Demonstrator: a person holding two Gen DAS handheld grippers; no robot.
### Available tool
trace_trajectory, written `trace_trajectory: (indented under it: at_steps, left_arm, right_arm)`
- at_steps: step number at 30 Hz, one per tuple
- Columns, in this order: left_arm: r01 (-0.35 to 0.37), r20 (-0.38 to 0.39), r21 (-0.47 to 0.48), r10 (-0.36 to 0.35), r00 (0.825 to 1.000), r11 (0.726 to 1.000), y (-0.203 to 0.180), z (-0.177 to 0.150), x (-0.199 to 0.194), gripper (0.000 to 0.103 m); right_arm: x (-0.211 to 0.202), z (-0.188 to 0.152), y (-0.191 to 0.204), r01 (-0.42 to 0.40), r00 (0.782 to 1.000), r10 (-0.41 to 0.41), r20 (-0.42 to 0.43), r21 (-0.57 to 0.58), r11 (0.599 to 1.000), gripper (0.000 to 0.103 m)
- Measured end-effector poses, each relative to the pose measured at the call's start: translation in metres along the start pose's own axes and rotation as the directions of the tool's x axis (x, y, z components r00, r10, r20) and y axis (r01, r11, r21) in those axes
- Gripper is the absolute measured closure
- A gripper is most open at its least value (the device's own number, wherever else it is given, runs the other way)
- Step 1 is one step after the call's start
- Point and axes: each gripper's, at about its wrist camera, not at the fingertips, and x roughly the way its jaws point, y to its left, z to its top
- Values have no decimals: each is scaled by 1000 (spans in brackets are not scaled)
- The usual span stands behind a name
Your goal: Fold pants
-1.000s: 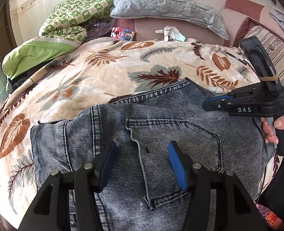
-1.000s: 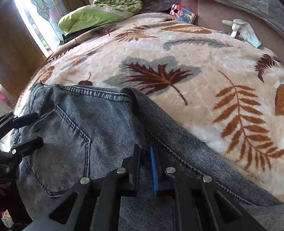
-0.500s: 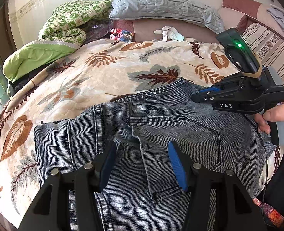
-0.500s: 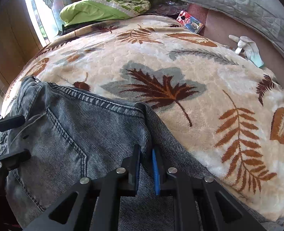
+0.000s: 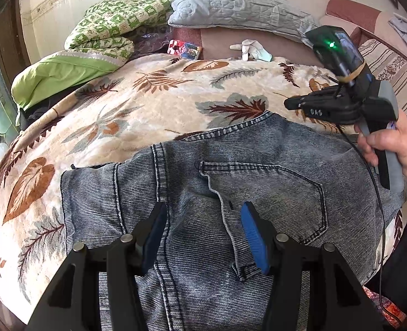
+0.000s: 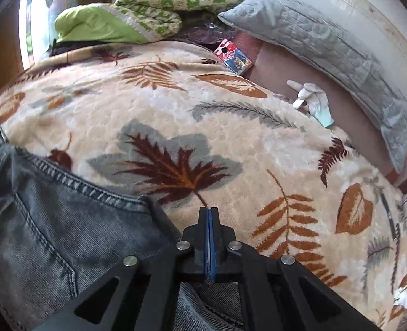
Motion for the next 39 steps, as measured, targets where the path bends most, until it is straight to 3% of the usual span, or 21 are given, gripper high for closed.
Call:
trace_trajectory:
  at_steps: [3,6,9,14,19,22,24,26,29,31,33,35,37,39]
  left_arm:
    - [-1,2,-11,1,1000,1000,3,-1,-2,46]
    - [9,4,-20,-9,1000,1000,4,-1,-4,46]
    - [43,11,3,-43,999,999,-2,-2,-8,46]
    - [82,36,129,-88,995,988,-31,-8,-17,45]
    - [20,-6,212,-19,1000,977,-49,-12,0,43]
    - [-21,-19,185,25,1000,983,-40,-10,12,35]
    - [-68,-33,164,74,997,984,-34,-7,22,28]
    - [-78,-56,154,87,995,985,-33,-4,31,27]
    - [-199,-3,225,205,979,954,-47,-4,38,18]
    - [-233,12,244,237,971,941,-53,-3,41,18]
    - [-230,0,231,236,972,945,-52,0,41,19]
    - [-176,-37,201,187,982,963,-47,1,36,20]
    - [-81,-60,169,92,994,982,-44,0,27,20]
    - [-10,-38,159,16,999,987,-45,1,15,20]
  right_arm:
    - [-15,4,-34,-130,992,127,28,162,978,103]
    - [-27,-3,-51,-375,923,384,25,285,882,102]
    - [-35,-19,-52,-424,887,459,-44,316,849,102]
    - [-41,-46,-42,-395,873,457,-168,303,867,102]
    - [-4,-62,-40,-302,877,398,-268,336,892,101]
    - [6,-56,-49,-303,891,398,-220,366,880,101]
    - [9,-49,-47,-256,923,331,-196,328,909,101]
    - [15,-46,-42,-233,937,297,-185,304,924,101]
    - [11,-47,-55,-246,937,318,-142,376,893,101]
    - [1,-48,-69,-229,953,287,-93,395,889,101]
    - [-14,-49,-84,-291,938,343,-46,432,854,101]
    - [-29,-52,-91,-365,908,418,-29,436,823,101]
    - [-41,-59,-89,-395,892,449,-44,403,825,101]
    - [-44,-68,-81,-397,878,467,-110,381,835,101]
